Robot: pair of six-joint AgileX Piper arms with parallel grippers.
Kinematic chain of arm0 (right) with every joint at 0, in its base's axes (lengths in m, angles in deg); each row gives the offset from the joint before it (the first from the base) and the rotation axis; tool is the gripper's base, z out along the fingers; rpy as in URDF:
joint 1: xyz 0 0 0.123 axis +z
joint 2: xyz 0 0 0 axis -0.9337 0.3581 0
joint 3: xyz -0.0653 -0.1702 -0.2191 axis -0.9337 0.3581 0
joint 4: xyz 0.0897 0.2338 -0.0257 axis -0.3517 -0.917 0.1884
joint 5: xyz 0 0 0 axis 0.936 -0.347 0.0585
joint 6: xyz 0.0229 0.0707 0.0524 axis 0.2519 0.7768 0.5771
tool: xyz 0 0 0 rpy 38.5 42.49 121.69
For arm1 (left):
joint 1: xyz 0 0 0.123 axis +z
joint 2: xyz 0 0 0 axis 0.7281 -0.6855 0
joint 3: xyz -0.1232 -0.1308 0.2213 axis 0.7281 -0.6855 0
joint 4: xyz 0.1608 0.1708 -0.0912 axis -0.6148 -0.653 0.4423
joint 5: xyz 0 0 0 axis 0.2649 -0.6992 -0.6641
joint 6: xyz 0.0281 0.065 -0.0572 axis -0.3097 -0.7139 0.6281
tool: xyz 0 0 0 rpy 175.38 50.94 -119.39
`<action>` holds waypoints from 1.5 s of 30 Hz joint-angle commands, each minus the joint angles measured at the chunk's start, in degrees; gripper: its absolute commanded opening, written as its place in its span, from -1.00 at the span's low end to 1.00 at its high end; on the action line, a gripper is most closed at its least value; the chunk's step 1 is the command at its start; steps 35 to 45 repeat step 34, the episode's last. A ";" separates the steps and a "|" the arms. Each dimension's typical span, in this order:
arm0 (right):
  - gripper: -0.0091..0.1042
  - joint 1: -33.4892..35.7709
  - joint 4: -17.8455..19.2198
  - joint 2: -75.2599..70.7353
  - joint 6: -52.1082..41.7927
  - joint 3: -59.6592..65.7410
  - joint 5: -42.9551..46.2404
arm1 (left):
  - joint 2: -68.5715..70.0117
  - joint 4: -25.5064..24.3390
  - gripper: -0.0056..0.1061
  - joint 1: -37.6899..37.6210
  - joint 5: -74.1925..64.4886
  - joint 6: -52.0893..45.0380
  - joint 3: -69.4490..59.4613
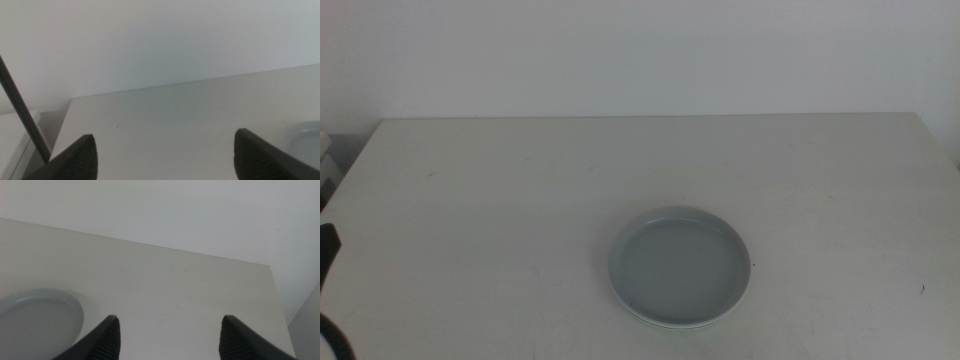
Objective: Stack the three bowls on top of each other.
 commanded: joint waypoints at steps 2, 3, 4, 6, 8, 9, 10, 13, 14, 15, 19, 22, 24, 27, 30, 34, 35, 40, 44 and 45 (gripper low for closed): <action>0.05 0.12 0.69 -0.57 -0.74 -1.48 4.31 | -0.62 1.14 0.99 -0.11 4.42 0.18 0.01; 0.05 0.12 0.80 -1.51 -0.74 -1.48 4.29 | -0.44 1.14 0.99 -0.11 4.80 0.18 -0.67; 0.05 0.12 0.80 -2.53 -0.74 -1.48 4.30 | 0.09 1.14 0.99 -0.11 5.20 0.18 -1.69; 0.05 0.12 0.86 -5.09 -0.74 -0.26 5.19 | 2.14 1.10 0.99 -0.11 5.44 0.18 -3.91; 0.05 -0.07 0.33 -7.90 -0.74 2.75 6.99 | 5.81 0.88 0.99 -0.11 5.49 0.18 -6.77; 0.05 -0.12 0.13 -9.39 -0.74 4.79 8.12 | 7.35 0.80 0.99 -0.11 5.49 0.18 -8.33; 0.05 -0.12 0.01 -10.52 -0.74 6.54 9.03 | 9.21 0.75 0.99 -0.11 5.49 0.18 -9.88; 0.05 -0.12 0.01 -14.79 -0.74 12.58 10.52 | 14.24 0.75 0.99 -0.11 5.49 0.18 -14.05; 0.05 -0.12 0.01 -16.23 -0.74 14.48 10.52 | 15.70 0.75 0.99 -0.11 5.49 0.18 -15.37; 0.05 -0.12 0.01 -17.60 -0.74 16.16 10.52 | 16.77 0.75 0.99 -0.11 5.49 0.18 -16.36; 0.05 -0.12 0.01 -22.19 -0.74 21.48 10.62 | 17.78 0.75 0.99 -0.11 5.79 0.18 -19.94; 0.05 -0.12 0.01 -25.56 -0.74 24.81 10.62 | 17.98 0.75 0.99 -0.11 6.04 0.18 -21.33; 0.05 -0.12 0.01 -27.10 -0.74 27.19 10.94 | 17.98 0.75 0.99 -0.11 6.86 0.18 -22.32; 0.05 -0.12 0.01 -28.62 -0.74 30.55 10.94 | 17.98 0.75 0.99 -0.11 9.20 0.18 -24.48; 0.05 -0.12 0.17 -30.13 -0.74 31.63 9.06 | 17.98 0.57 0.99 -0.11 9.71 0.18 -26.07; 0.05 -0.12 0.37 -30.42 -0.74 31.63 9.51 | 17.98 0.57 0.99 -0.11 9.37 0.18 -25.93; 0.05 -0.12 0.37 -30.42 -0.74 31.63 9.51 | 17.98 0.57 0.99 -0.11 9.37 0.18 -25.93; 0.05 -0.12 0.37 -30.42 -0.74 31.63 9.51 | 17.98 0.57 0.99 -0.11 9.37 0.18 -25.93; 0.05 -0.12 0.37 -30.42 -0.74 31.63 9.51 | 17.98 0.57 0.99 -0.11 9.37 0.18 -25.93; 0.05 -0.12 0.37 -30.42 -0.74 31.63 9.51 | 17.98 0.57 0.99 -0.11 9.37 0.18 -25.93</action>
